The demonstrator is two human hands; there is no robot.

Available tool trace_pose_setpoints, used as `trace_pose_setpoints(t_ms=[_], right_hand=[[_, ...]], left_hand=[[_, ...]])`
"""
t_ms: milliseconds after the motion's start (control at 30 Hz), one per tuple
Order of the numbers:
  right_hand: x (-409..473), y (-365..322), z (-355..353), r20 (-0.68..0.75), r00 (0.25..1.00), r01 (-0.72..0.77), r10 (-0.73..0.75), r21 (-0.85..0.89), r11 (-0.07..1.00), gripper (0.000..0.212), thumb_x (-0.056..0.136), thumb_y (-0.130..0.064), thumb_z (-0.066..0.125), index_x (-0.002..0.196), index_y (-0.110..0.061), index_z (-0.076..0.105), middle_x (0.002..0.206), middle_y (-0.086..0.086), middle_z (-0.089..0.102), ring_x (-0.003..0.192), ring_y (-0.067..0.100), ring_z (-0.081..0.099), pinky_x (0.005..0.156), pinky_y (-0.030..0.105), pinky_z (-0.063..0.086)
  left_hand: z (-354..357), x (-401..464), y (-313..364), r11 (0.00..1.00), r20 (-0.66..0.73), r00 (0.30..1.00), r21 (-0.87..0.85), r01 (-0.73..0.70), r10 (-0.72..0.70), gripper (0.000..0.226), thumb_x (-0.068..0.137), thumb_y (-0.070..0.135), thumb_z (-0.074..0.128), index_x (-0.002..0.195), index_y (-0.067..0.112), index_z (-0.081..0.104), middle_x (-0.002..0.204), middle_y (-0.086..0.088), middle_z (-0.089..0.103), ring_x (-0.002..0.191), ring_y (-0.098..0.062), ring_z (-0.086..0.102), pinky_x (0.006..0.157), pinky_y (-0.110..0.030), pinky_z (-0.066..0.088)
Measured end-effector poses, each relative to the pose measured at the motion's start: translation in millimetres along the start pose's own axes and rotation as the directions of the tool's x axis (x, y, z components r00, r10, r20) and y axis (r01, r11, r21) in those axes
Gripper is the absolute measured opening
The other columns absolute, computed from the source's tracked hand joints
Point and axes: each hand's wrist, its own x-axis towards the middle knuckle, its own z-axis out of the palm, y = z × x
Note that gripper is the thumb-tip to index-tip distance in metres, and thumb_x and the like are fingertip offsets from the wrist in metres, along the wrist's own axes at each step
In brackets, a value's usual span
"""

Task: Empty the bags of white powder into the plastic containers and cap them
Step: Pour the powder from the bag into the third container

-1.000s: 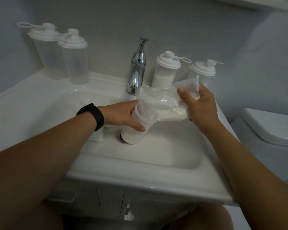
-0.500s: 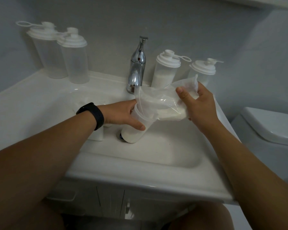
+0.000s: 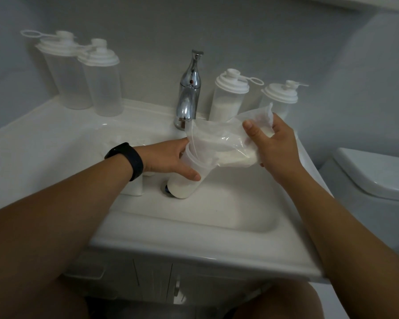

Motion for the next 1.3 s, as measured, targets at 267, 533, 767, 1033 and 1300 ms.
trace_pose_setpoints(t_ms=[267, 533, 767, 1033, 1300], right_hand=[[1.3, -1.7, -2.0, -0.015, 1.000, 0.012, -0.012, -0.021, 1.000, 0.016, 0.092, -0.044, 0.073, 0.101, -0.032, 0.069, 0.081, -0.016, 0.072, 0.070, 0.003, 0.066, 0.055, 0.015, 0.045], [0.9, -1.2, -1.9, -0.029, 1.000, 0.010, -0.011, -0.024, 1.000, 0.022, 0.091, -0.044, 0.074, 0.105, -0.027, 0.070, 0.086, -0.014, 0.074, 0.077, 0.005, 0.069, 0.060, 0.021, 0.049], [0.6, -1.9, -2.1, -0.022, 1.000, 0.001, -0.001, -0.018, 1.000, 0.021, 0.092, -0.041, 0.074, 0.105, -0.025, 0.070, 0.087, -0.012, 0.075, 0.079, 0.007, 0.071, 0.060, 0.021, 0.050], [-0.4, -4.0, -1.5, -0.020, 1.000, 0.000, 0.000, -0.015, 1.000, 0.014, 0.092, -0.042, 0.074, 0.100, -0.032, 0.069, 0.084, -0.013, 0.074, 0.075, 0.006, 0.069, 0.059, 0.019, 0.049], [-1.7, -4.0, -0.1, -0.002, 1.000, -0.003, 0.003, -0.015, 1.000, 0.015, 0.091, -0.042, 0.074, 0.101, -0.032, 0.069, 0.087, -0.012, 0.075, 0.079, 0.008, 0.071, 0.061, 0.021, 0.050]], left_hand=[[0.0, -2.1, 2.2, 1.000, -0.004, 1.000, -0.007, 0.005, -0.005, 0.076, 0.076, 0.027, 0.091, 0.138, 0.035, 0.049, 0.129, 0.017, 0.066, 0.120, -0.003, 0.062, 0.107, -0.030, 0.049], [-0.5, -3.5, 3.1, 1.000, -0.005, 1.000, -0.004, 0.014, -0.014, 0.077, 0.076, 0.028, 0.090, 0.140, 0.033, 0.048, 0.131, 0.016, 0.065, 0.122, -0.005, 0.061, 0.108, -0.031, 0.048], [0.3, -3.7, 3.6, 1.000, 0.001, 1.000, -0.004, 0.007, -0.007, 0.079, 0.075, 0.027, 0.091, 0.140, 0.034, 0.046, 0.131, 0.018, 0.064, 0.122, -0.002, 0.060, 0.104, -0.024, 0.048], [1.2, -5.9, 5.7, 1.000, -0.002, 1.000, -0.007, 0.007, -0.007, 0.075, 0.076, 0.026, 0.090, 0.138, 0.035, 0.049, 0.129, 0.020, 0.065, 0.121, -0.001, 0.060, 0.107, -0.027, 0.048], [0.8, -4.9, 4.2, 1.000, 0.009, 1.000, -0.014, 0.006, -0.005, 0.078, 0.075, 0.026, 0.091, 0.138, 0.036, 0.048, 0.131, 0.021, 0.064, 0.123, 0.000, 0.060, 0.108, -0.027, 0.046]])
